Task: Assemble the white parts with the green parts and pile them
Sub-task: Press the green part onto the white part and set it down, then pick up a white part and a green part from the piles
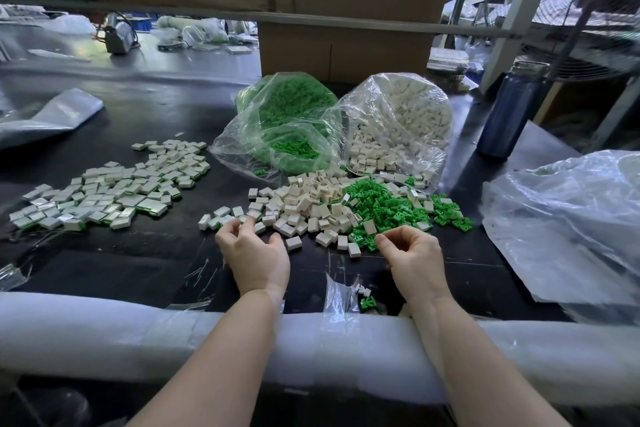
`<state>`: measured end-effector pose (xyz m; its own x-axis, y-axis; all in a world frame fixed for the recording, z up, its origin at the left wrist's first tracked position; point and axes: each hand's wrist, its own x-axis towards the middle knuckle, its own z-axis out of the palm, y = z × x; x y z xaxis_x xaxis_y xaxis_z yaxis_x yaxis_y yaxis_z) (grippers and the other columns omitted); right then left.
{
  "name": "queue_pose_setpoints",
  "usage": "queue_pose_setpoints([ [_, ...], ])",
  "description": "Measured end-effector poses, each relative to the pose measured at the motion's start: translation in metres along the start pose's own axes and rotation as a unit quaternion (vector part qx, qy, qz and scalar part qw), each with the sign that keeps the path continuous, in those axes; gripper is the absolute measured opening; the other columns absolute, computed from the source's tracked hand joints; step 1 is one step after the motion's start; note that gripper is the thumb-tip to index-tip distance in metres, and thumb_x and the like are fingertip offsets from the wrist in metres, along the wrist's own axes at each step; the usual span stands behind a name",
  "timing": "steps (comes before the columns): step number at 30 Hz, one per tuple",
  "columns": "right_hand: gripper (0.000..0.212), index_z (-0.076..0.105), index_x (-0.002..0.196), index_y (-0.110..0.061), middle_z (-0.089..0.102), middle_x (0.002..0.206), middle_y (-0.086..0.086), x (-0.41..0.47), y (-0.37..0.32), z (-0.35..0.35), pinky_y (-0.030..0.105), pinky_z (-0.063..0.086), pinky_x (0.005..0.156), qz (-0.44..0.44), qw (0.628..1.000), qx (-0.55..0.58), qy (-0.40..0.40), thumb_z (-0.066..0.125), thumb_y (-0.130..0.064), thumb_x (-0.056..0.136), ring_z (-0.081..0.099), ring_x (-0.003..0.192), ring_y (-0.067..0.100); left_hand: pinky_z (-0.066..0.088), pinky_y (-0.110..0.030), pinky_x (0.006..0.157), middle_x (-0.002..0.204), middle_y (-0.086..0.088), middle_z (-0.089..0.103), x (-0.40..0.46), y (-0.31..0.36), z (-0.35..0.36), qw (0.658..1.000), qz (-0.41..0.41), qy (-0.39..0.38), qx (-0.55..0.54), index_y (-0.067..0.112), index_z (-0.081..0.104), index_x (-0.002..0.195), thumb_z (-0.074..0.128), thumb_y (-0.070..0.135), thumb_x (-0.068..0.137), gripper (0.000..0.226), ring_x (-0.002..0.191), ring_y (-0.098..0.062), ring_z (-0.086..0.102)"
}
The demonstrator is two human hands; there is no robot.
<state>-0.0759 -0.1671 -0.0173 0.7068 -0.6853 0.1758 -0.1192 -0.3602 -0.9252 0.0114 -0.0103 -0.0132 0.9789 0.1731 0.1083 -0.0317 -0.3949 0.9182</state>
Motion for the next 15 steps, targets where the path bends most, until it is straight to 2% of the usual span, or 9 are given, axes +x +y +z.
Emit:
queue_pose_setpoints([
  [3, 0.012, 0.065, 0.072, -0.014, 0.062, 0.068, -0.003, 0.0014, 0.0035, 0.0005, 0.029, 0.049, 0.071, -0.005, 0.998, -0.058, 0.009, 0.067, -0.012, 0.084, 0.058, 0.070, 0.016, 0.028, -0.031, 0.105, 0.136, -0.014, 0.035, -0.0023, -0.0007, 0.0010, 0.998, 0.049, 0.001, 0.047, 0.004, 0.057, 0.124, 0.061, 0.004, 0.084, 0.040, 0.123, -0.030, 0.034],
  [7, 0.009, 0.068, 0.084, -0.014, 0.066, 0.085, 0.001, 0.0019, 0.0055, 0.0031, 0.027, 0.047, 0.080, -0.016, 0.992, -0.124, 0.006, 0.062, -0.008, 0.087, 0.060, 0.084, 0.019, 0.030, -0.034, 0.101, 0.125, -0.011, 0.045, -0.0072, -0.0024, 0.0040, 0.989, 0.117, -0.003, 0.096, 0.009, 0.068, 0.105, 0.063, 0.004, 0.082, 0.024, 0.118, -0.030, 0.034],
  [15, 0.024, 0.068, 0.110, -0.015, 0.061, 0.112, 0.001, 0.0002, 0.0042, 0.0057, 0.016, 0.035, 0.083, -0.023, 0.978, -0.203, -0.029, 0.055, -0.009, 0.091, 0.056, 0.099, 0.016, 0.029, -0.035, 0.100, 0.125, -0.003, 0.045, -0.0095, -0.0027, 0.0083, 0.972, 0.089, -0.063, 0.210, 0.015, 0.067, 0.108, 0.056, 0.023, 0.090, 0.023, 0.120, -0.026, 0.031],
])
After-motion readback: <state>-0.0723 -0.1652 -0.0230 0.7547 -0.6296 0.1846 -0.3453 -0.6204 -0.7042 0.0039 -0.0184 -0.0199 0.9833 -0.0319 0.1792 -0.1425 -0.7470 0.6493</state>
